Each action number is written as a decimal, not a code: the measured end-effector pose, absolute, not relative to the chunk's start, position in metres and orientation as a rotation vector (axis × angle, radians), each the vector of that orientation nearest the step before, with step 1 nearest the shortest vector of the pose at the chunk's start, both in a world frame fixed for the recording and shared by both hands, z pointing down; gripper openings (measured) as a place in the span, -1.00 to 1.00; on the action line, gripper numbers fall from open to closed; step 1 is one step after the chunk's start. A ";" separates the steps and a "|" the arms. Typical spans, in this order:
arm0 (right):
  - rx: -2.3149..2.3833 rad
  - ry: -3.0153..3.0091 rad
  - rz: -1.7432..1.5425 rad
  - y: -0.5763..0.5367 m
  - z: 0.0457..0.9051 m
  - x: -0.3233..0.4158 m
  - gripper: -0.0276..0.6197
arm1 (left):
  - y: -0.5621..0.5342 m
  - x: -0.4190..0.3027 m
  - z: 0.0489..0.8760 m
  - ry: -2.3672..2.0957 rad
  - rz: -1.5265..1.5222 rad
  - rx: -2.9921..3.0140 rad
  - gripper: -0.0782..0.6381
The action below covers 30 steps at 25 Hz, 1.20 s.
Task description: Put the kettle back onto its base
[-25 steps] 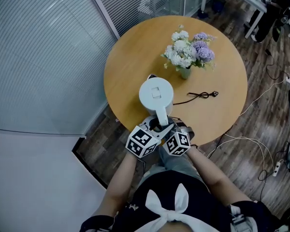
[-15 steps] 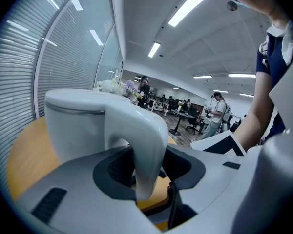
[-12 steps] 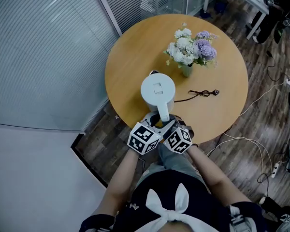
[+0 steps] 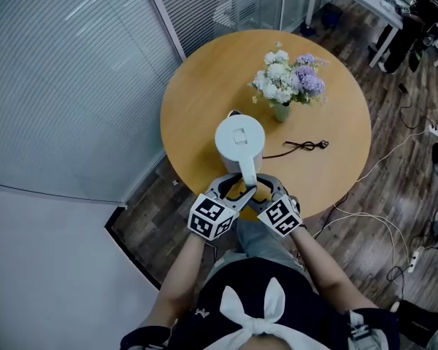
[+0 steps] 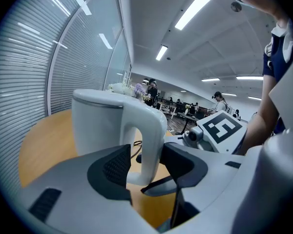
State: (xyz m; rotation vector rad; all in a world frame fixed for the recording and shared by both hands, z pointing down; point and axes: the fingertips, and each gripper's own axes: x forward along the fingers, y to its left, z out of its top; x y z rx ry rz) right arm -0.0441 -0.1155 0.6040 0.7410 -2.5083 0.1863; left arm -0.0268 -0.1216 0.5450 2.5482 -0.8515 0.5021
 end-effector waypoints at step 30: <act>1.215 -2.713 0.232 -0.109 0.435 -0.016 -0.84 | -0.114 -0.055 0.420 -1.359 0.221 2.573 -0.70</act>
